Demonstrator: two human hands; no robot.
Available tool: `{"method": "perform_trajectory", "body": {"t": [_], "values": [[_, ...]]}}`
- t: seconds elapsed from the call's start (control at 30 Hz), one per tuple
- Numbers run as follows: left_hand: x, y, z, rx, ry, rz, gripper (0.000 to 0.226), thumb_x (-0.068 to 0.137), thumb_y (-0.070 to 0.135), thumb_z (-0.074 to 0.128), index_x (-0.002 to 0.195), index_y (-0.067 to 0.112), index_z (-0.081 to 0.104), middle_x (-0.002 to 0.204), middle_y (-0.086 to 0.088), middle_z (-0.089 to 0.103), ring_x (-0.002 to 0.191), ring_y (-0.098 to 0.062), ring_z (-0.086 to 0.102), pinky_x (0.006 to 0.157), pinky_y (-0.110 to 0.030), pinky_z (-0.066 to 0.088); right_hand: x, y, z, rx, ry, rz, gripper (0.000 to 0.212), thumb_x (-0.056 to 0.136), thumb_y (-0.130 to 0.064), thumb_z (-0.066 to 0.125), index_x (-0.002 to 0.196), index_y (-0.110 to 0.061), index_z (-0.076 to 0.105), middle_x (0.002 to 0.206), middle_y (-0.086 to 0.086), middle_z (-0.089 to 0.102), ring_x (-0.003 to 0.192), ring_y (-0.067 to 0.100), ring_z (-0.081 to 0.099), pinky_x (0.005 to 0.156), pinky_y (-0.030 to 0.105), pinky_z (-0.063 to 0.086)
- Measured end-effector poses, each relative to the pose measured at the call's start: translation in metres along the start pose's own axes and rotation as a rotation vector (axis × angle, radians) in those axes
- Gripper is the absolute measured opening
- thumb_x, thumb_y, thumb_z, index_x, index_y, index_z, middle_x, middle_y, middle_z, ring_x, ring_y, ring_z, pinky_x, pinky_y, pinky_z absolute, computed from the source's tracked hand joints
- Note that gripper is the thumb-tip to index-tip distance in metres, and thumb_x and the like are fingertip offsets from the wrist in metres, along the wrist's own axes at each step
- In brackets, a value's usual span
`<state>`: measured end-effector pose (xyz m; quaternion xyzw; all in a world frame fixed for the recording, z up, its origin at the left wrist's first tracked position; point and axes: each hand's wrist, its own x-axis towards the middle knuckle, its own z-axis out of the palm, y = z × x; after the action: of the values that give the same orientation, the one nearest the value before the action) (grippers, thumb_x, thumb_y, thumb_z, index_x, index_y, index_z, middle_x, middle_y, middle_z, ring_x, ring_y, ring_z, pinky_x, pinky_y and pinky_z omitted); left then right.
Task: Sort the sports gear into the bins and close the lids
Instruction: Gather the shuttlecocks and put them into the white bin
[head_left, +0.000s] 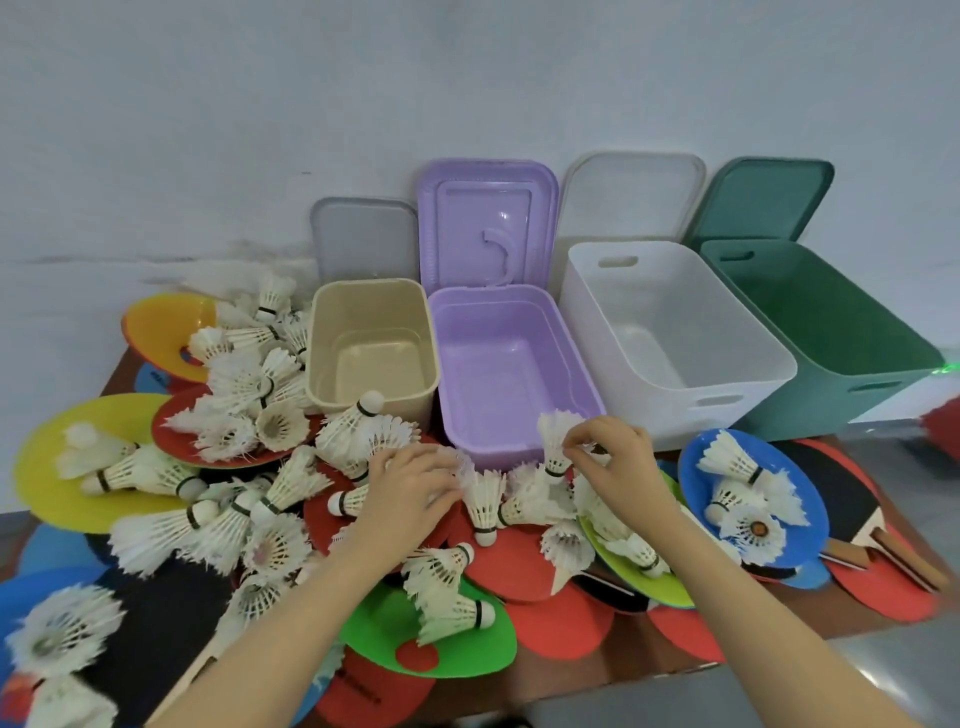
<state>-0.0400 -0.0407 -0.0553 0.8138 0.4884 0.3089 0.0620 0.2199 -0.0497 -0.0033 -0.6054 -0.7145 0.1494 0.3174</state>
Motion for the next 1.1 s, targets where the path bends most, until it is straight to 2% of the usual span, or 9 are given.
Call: {"method": "perform_trajectory", "body": {"t": [0.1,0.23,0.37,0.53,0.6,0.73,0.83,0.97,1.1], "values": [[0.014,0.008,-0.007,-0.114,0.106,0.019,0.024,0.078,0.041,0.055,0.075,0.027,0.074,0.102,0.009,0.069,0.106,-0.004,0.05,0.09,-0.026,0.021,0.007,-0.004,-0.013,0.034,0.025,-0.034,0.016,0.081,-0.01,0.069,0.079,-0.026,0.063,0.081,-0.014,0.062,0.083,0.005,0.056,0.087,0.033,0.036],[0.051,0.02,-0.012,-0.19,0.189,0.111,0.021,0.082,0.032,0.06,0.08,0.017,0.074,0.107,-0.003,0.068,0.102,-0.017,0.06,0.089,-0.037,0.041,0.02,-0.011,-0.032,0.102,0.118,-0.104,0.017,0.078,0.002,0.068,0.077,-0.015,0.065,0.08,-0.014,0.058,0.083,0.003,0.053,0.078,0.012,0.037],[0.1,0.044,-0.005,-0.185,0.252,0.207,0.018,0.084,0.026,0.062,0.082,0.012,0.073,0.105,-0.007,0.068,0.095,-0.022,0.063,0.076,-0.043,0.051,0.035,0.004,-0.064,0.09,0.229,-0.115,0.015,0.079,0.002,0.068,0.079,-0.013,0.066,0.08,-0.005,0.059,0.082,0.015,0.054,0.077,0.025,0.042],[0.171,0.096,0.018,-0.21,0.241,0.233,0.022,0.087,0.027,0.059,0.085,0.011,0.073,0.106,-0.007,0.068,0.095,-0.025,0.062,0.077,-0.043,0.051,0.066,0.047,-0.116,-0.01,0.344,-0.112,0.014,0.078,-0.002,0.071,0.079,-0.016,0.066,0.079,-0.02,0.055,0.079,0.007,0.052,0.079,0.035,0.042],[0.198,0.117,0.033,-0.194,0.213,0.23,0.023,0.086,0.028,0.058,0.085,0.011,0.074,0.104,-0.008,0.068,0.092,-0.026,0.063,0.077,-0.041,0.052,0.082,0.067,-0.135,-0.032,0.368,-0.108,0.013,0.077,-0.001,0.071,0.078,-0.014,0.067,0.078,-0.017,0.055,0.078,0.003,0.05,0.08,0.031,0.039],[0.243,0.15,0.066,-0.176,0.145,0.173,0.027,0.085,0.03,0.055,0.082,0.011,0.075,0.101,-0.009,0.068,0.091,-0.024,0.062,0.078,-0.034,0.051,0.112,0.106,-0.157,-0.022,0.301,-0.071,0.011,0.079,0.0,0.068,0.08,-0.01,0.067,0.08,-0.007,0.057,0.08,0.012,0.05,0.074,0.009,0.034],[0.266,0.157,0.093,-0.109,0.055,0.093,0.02,0.083,0.022,0.061,0.09,0.009,0.074,0.107,-0.014,0.067,0.099,-0.032,0.062,0.084,-0.038,0.048,0.129,0.137,-0.157,-0.073,0.238,-0.054,0.009,0.081,-0.004,0.067,0.084,-0.012,0.068,0.085,-0.001,0.061,0.084,0.018,0.052,0.075,0.02,0.036],[0.272,0.16,0.111,0.075,-0.107,-0.024,0.038,0.092,0.027,0.055,0.128,0.012,0.056,0.138,-0.01,0.047,0.128,-0.028,0.041,0.102,-0.037,0.032,0.136,0.169,-0.155,-0.162,0.102,-0.09,0.018,0.086,-0.014,0.064,0.104,-0.013,0.069,0.101,0.002,0.066,0.096,0.023,0.055,0.082,0.025,0.037],[0.258,0.168,0.108,0.112,-0.117,-0.06,0.042,0.094,0.029,0.051,0.134,0.014,0.049,0.141,-0.006,0.045,0.129,-0.025,0.038,0.103,-0.036,0.028,0.119,0.185,-0.153,-0.146,0.079,-0.146,0.02,0.086,-0.018,0.064,0.105,-0.013,0.068,0.098,0.002,0.066,0.091,0.024,0.059,0.081,0.034,0.047]]}}
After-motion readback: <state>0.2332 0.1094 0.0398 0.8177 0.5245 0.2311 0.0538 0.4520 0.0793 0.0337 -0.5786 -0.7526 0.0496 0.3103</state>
